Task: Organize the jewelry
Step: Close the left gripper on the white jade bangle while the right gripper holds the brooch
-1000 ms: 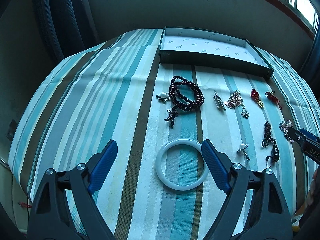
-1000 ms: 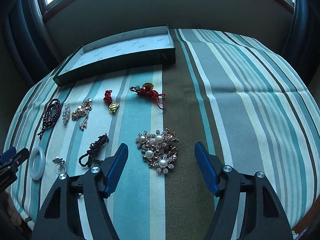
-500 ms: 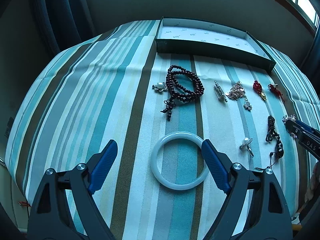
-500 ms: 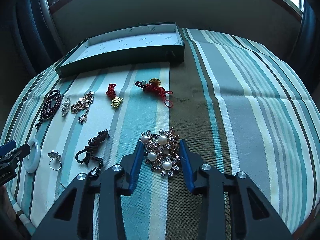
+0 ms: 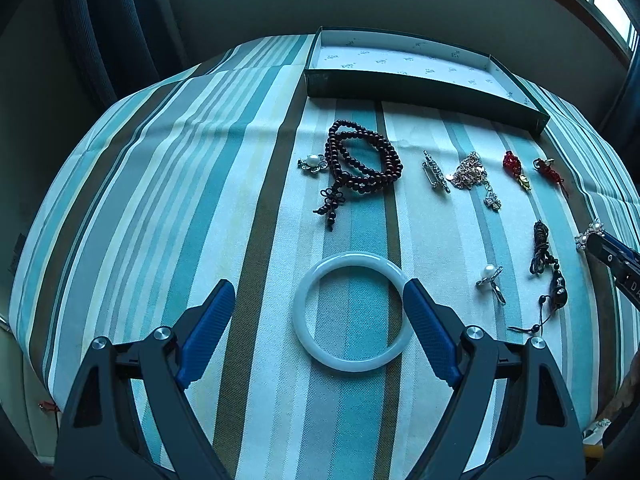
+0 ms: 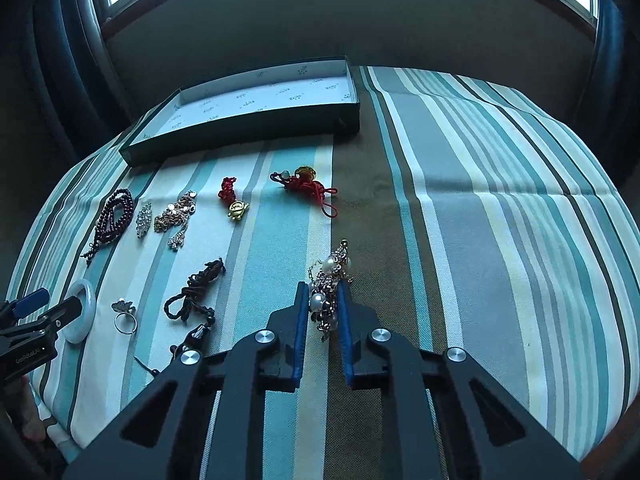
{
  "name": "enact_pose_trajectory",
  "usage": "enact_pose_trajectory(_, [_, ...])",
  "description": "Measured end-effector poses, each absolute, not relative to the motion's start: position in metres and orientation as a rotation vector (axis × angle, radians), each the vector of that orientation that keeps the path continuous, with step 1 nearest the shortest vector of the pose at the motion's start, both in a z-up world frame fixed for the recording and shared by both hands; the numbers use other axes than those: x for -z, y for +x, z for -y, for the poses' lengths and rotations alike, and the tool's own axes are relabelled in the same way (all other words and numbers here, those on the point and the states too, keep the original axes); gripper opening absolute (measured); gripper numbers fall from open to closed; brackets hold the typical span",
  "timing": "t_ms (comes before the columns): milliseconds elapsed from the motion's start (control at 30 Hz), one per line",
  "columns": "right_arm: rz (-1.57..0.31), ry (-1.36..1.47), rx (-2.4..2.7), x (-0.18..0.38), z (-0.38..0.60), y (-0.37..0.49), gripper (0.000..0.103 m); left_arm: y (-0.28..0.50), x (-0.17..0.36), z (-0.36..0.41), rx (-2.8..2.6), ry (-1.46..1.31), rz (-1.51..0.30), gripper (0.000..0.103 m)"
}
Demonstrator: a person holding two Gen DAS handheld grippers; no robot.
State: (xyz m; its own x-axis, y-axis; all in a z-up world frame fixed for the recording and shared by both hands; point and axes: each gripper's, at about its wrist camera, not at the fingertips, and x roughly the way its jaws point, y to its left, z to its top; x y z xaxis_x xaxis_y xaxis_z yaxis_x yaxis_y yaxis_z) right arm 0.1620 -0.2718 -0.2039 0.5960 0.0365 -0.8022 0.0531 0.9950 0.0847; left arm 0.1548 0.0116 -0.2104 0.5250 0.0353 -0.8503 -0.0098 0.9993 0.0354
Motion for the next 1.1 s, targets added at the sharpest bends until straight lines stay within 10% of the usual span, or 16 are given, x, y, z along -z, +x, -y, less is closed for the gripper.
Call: enact_pose_trajectory(1100, [-0.942,0.128,-0.034,0.204,0.272,0.159,0.015,0.158,0.221,0.001,0.009,0.053,-1.049,0.092])
